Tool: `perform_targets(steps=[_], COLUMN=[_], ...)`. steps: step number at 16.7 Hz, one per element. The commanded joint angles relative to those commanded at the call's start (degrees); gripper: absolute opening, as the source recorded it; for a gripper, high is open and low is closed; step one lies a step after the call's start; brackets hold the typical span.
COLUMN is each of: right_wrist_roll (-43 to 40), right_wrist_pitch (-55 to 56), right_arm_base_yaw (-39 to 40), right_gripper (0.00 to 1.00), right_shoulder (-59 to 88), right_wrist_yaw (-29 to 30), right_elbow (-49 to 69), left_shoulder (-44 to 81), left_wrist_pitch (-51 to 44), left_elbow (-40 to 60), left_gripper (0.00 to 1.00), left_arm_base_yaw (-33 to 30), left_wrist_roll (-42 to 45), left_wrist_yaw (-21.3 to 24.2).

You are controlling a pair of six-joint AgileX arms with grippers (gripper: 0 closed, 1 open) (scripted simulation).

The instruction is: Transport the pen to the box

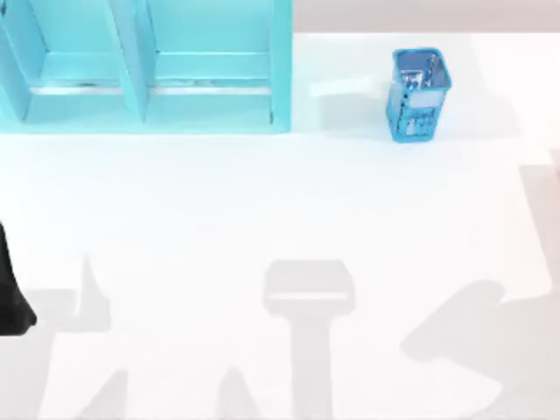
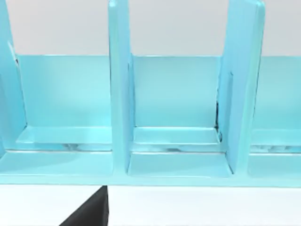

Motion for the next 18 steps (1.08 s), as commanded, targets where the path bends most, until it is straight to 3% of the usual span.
perform_targets(steps=[4, 17, 18], right_wrist_roll=[0.13, 0.13, 0.13], right_wrist_pitch=[0.40, 0.40, 0.40], right_arm_base_yaw=[0.15, 0.15, 0.15], right_gripper=[0.00, 0.98, 1.00], right_shoulder=[-0.03, -0.03, -0.03], right_wrist_yaw=[0.01, 0.01, 0.01], right_elbow=[-0.37, -0.37, -0.37], left_shoulder=[0.00, 0.00, 0.00], left_wrist_pitch=[0.00, 0.00, 0.00], left_elbow=[0.00, 0.00, 0.00], left_gripper=[1.00, 1.00, 1.00], left_arm_base_yaw=[0.00, 0.00, 0.00], left_wrist_roll=[0.00, 0.00, 0.00], left_wrist_yaw=[0.00, 0.00, 0.00])
